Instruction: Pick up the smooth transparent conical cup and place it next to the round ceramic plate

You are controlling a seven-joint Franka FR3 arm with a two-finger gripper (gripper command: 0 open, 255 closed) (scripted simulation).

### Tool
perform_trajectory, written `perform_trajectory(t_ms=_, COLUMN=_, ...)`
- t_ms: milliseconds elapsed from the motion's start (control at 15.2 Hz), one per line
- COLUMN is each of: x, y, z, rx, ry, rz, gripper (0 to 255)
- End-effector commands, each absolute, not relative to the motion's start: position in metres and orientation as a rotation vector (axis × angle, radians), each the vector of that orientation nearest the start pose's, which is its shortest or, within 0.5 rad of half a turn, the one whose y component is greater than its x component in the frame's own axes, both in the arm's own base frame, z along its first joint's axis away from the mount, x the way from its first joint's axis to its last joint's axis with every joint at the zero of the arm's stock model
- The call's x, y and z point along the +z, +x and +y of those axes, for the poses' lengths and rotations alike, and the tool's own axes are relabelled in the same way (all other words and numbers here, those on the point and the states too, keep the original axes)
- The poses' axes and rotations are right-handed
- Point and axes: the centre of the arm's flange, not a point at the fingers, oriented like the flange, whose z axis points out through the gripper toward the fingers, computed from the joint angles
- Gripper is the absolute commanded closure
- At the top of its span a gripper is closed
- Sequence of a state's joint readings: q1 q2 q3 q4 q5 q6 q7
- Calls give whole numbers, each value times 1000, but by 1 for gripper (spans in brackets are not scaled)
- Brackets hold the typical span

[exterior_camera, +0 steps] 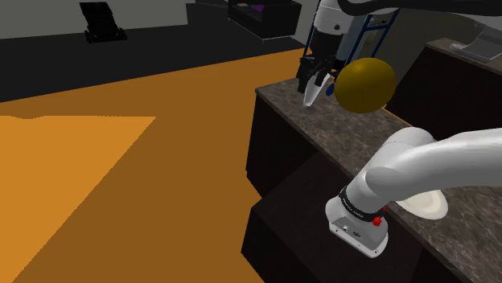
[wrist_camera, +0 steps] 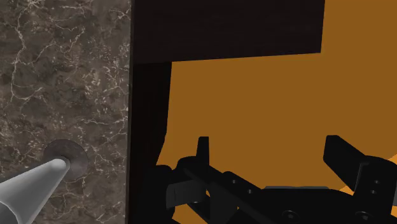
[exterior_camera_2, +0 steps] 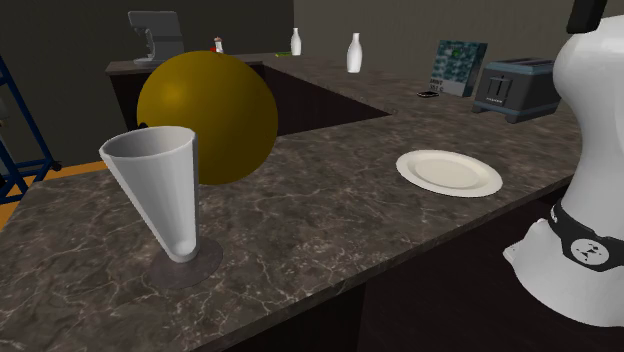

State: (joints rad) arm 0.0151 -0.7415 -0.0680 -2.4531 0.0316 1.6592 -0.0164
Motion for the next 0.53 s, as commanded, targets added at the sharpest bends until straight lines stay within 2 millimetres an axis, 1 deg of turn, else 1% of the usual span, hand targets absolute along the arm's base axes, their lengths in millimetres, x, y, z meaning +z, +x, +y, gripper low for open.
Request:
perform_trajectory(t_ms=0, x=538, y=321, z=-18, rx=79, ry=-3062, rz=32, gripper=0)
perform_trajectory(t_ms=462, x=501, y=357, z=-83, rx=53, ry=-3127, rz=44, gripper=0)
